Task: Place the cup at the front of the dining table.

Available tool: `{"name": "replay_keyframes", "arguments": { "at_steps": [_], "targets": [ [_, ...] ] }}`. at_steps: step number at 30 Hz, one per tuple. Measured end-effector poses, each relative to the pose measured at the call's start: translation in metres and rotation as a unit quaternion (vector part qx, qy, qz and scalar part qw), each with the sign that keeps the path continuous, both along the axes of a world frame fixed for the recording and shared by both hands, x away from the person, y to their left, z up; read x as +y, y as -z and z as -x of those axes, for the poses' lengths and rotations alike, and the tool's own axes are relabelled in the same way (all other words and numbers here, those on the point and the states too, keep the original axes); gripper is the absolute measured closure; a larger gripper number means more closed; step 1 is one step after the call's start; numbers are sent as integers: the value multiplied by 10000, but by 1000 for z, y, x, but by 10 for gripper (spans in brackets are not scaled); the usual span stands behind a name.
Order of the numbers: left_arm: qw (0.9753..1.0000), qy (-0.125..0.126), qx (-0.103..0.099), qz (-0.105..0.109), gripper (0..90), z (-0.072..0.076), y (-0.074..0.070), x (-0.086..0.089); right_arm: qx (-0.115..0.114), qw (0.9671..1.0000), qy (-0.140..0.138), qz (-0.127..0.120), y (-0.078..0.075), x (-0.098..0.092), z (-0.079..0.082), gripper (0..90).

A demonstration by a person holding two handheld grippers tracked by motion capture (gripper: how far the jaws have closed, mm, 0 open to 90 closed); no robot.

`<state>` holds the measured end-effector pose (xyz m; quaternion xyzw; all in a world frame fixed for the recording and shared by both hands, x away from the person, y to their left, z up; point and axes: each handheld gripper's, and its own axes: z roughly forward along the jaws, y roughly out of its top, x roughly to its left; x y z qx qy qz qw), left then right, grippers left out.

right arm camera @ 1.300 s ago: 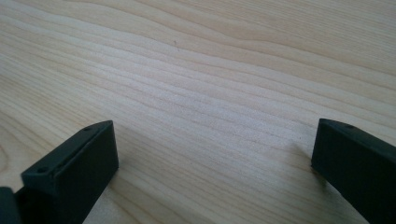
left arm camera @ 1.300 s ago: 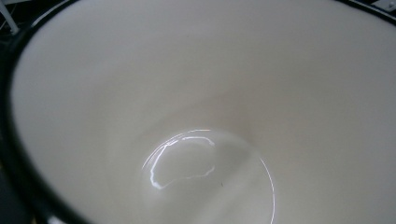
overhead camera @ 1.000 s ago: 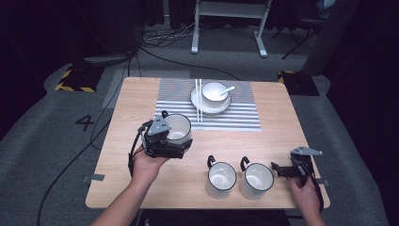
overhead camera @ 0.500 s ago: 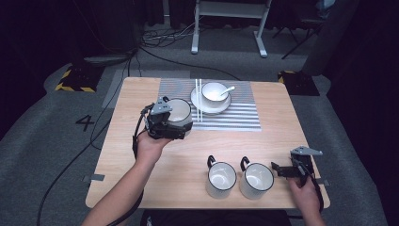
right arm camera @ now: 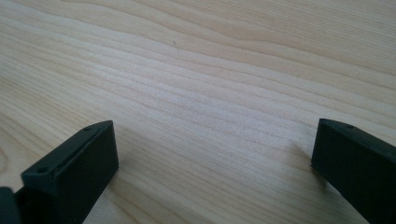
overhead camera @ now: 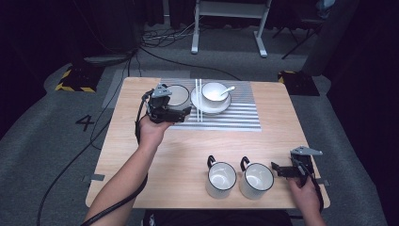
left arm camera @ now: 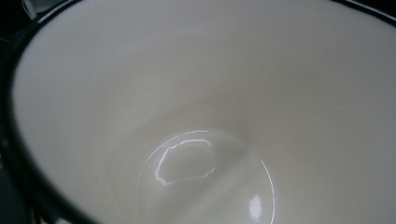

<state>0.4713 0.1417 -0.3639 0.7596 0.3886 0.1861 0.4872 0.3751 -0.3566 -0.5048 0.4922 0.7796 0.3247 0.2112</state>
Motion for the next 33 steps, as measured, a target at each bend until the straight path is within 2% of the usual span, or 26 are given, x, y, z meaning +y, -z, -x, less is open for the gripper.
{"name": "replay_keyframes", "arguments": {
  "at_steps": [4, 9, 13, 14, 17, 20, 24, 25, 27, 30, 33],
  "targets": [
    [9999, -104, -2, 47, 32, -14, 2, 3, -1, 10000, -7, 3, 0, 0, 0, 4],
    [9998, -41, -47, 203, 32, -31, 6, 9, 0, 10000, -1, 2, 0, 0, 0, 4],
    [9998, 45, -197, 49, 33, -44, 9, 11, -4, 10000, -13, 7, 0, 0, 0, 4],
    [9999, 108, -124, 33, 33, -46, 10, 11, -3, 10000, -12, 6, 0, 0, 0, 4],
    [9999, 97, -79, 30, 33, -52, 12, 11, -3, 10000, -13, 3, 0, 0, 0, 4],
    [10000, 19, -41, 59, 33, -66, 17, 11, -4, 10000, -14, 6, 0, 0, 0, 4],
    [10000, -56, 0, 68, 33, -75, 21, 14, -5, 10000, -13, 6, 0, 0, 0, 4],
    [9999, -66, 86, 62, 32, -80, 24, 15, -5, 10000, -14, 6, 0, 0, 0, 4],
    [9999, -117, 39, 38, 33, -85, 27, 17, -5, 10000, -12, 6, 0, 0, 0, 4],
    [9998, -145, 138, -1, 32, -94, 38, 18, -4, 10000, -14, 7, 0, 0, 0, 4],
    [9997, -192, 153, -83, 33, -99, 45, 17, -5, 10000, -12, 6, 0, 0, 0, 4]
  ]
}}
